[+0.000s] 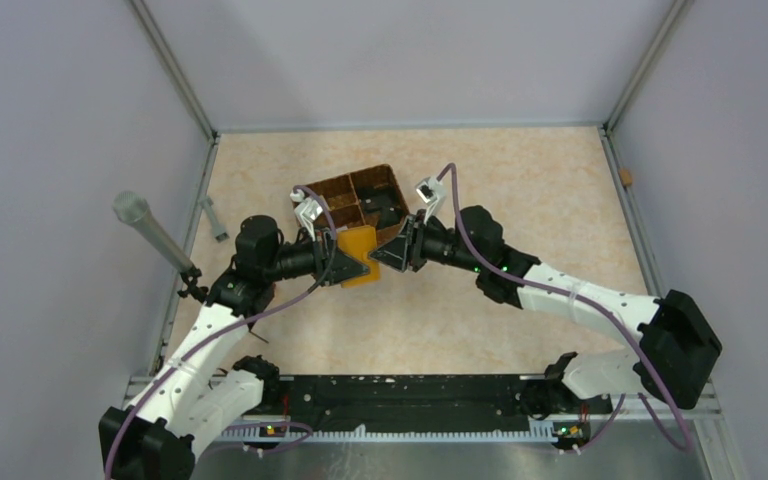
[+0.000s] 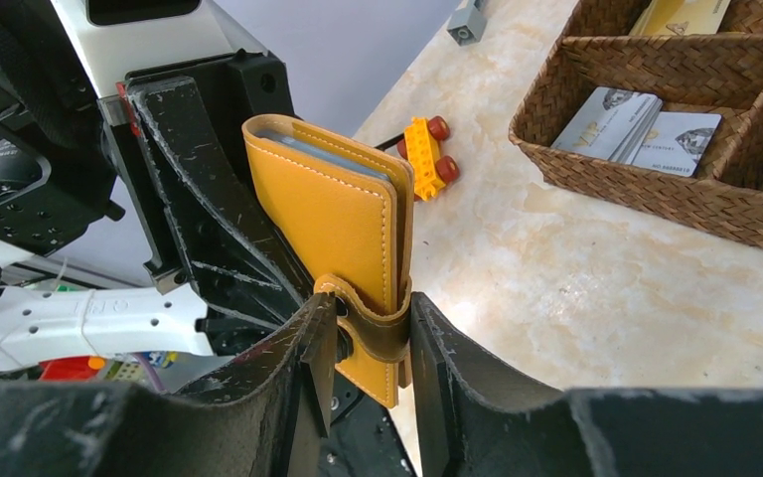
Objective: Put the credit cards into the card holder
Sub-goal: Close the card holder.
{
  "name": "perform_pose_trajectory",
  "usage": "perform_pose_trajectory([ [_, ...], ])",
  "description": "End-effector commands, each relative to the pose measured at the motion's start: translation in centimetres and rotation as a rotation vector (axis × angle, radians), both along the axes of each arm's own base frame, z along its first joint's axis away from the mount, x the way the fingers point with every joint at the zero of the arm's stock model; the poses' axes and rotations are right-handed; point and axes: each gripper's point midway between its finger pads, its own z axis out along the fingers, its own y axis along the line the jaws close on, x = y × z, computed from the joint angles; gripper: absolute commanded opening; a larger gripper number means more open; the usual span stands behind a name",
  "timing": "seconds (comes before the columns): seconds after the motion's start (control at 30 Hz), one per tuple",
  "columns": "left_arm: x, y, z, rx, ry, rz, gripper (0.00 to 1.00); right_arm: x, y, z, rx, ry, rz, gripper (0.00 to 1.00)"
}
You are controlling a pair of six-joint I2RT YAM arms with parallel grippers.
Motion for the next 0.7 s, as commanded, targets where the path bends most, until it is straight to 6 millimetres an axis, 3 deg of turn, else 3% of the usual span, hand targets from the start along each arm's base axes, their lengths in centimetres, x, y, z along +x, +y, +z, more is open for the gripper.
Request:
perform_pose_trajectory([
  [0.0, 0.6, -0.1, 2.3, -0.021, -0.09, 0.004, 0.0, -0.8, 1.3, 2.9, 0.059, -0.068, 0.04, 0.33],
  [0.67, 0.7, -0.1, 2.4, -0.026, -0.087, 0.005, 0.0, -2.0, 3.1, 3.5, 0.114, -0.057, 0.1, 0.32],
])
